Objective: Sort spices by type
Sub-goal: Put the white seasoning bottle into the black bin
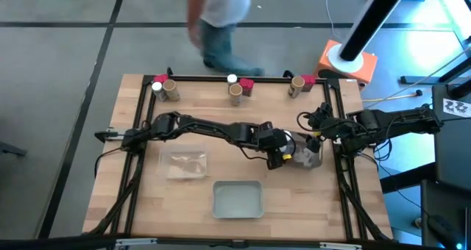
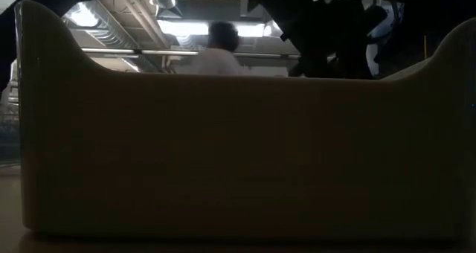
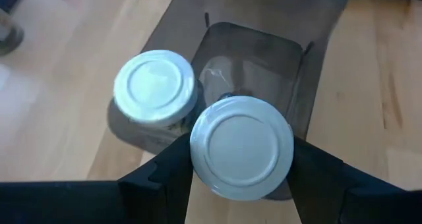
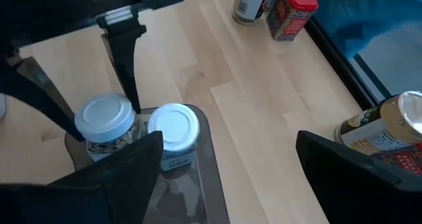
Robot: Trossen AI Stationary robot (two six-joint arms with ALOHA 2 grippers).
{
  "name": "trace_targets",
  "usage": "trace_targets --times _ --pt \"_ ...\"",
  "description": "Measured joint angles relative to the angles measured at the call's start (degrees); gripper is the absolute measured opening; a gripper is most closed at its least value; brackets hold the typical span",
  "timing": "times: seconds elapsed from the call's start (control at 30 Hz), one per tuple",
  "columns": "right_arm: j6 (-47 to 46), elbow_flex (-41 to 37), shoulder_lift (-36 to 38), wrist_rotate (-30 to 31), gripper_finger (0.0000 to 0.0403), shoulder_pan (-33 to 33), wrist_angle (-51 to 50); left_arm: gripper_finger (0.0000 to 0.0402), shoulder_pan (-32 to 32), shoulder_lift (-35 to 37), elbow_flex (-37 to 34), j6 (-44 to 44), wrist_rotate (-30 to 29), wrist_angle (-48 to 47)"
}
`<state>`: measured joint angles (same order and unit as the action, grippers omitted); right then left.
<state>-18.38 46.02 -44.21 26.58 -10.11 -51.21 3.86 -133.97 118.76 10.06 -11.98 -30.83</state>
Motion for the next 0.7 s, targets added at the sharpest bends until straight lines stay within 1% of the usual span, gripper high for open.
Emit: trace_targets --times 0.13,0.3,0.7 --pt "-0.1 0.0 0.0 0.0 0.0347 0.0 0.0 0.0192 -0.1 -0.6 0.0 -0.1 0.3 -0.8" --pt "0.0 0.0 0.0 0.0 0.0347 0.0 0.0 0.0215 -0.2 -0.9 0.0 -0.7 1.7 -0.9" --pt "0.0 0.0 0.0 0.0 0.0347 0.0 0.0 0.0217 -0.5 -0.8 0.0 -0.2 1.7 -0.9"
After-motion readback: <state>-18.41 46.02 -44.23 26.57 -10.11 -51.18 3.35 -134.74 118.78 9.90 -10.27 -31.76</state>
